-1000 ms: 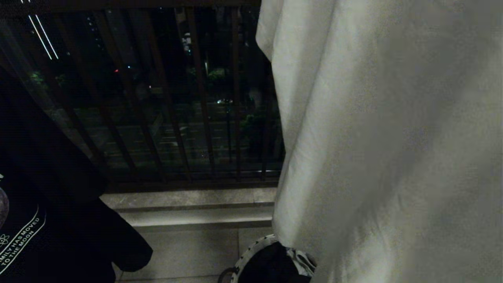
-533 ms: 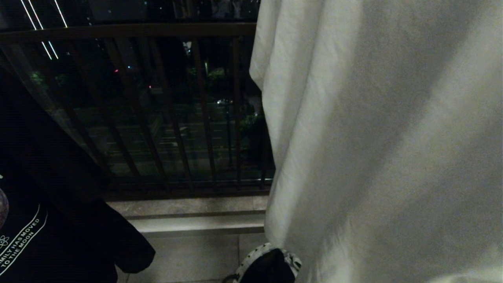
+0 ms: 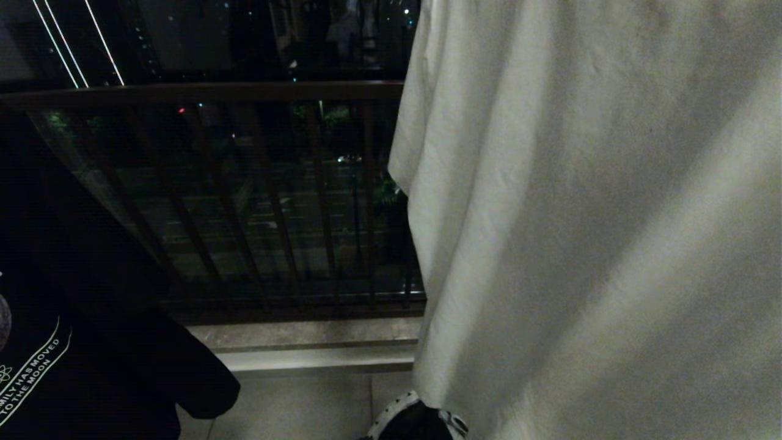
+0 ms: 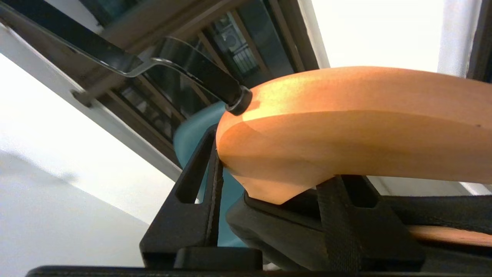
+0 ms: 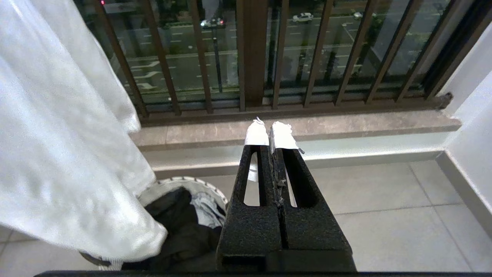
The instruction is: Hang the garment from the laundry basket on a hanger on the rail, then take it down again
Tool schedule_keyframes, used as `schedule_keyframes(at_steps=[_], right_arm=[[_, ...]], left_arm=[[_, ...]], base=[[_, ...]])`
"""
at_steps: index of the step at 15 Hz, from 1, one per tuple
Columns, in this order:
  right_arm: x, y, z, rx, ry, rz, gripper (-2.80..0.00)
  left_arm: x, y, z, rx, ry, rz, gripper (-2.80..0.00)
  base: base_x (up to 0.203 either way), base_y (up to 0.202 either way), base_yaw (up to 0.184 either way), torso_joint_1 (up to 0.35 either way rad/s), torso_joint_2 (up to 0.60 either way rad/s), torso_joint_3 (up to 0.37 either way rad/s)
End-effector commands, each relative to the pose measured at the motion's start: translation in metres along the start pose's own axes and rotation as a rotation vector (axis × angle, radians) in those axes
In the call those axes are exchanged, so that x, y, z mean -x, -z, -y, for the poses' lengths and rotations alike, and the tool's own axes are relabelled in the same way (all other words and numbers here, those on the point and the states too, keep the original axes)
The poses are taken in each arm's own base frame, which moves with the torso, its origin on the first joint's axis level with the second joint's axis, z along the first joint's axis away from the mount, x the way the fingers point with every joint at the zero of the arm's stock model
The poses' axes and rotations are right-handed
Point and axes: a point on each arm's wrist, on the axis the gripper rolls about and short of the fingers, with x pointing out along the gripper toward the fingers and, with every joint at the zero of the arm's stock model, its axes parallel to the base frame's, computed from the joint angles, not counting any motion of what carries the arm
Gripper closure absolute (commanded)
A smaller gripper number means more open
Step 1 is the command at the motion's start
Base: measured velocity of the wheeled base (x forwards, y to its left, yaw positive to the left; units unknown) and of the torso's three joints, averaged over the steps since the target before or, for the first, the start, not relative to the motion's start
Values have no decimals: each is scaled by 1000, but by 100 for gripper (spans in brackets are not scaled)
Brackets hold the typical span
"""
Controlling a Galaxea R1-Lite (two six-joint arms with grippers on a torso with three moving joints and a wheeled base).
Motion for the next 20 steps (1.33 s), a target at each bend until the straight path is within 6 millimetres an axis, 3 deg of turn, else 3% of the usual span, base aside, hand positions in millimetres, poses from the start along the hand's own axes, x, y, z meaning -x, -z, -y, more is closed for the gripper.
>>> schedule_keyframes(at_steps=[1,8,20], right_arm=[[0,0,0,0,0,-1,0],[0,0,0,0,0,0,0],[0,0,0,-2,0,0,0]], left_arm=[[3,1,-2,-7,-6,2,0],[24,8,-13,-5,-20,36,0],[26,6,-14,-9,-23,45,0]], base=[[0,0,0,232,-598,-362],[0,0,0,193,-463,-271],[0,0,0,147,-332,-189]])
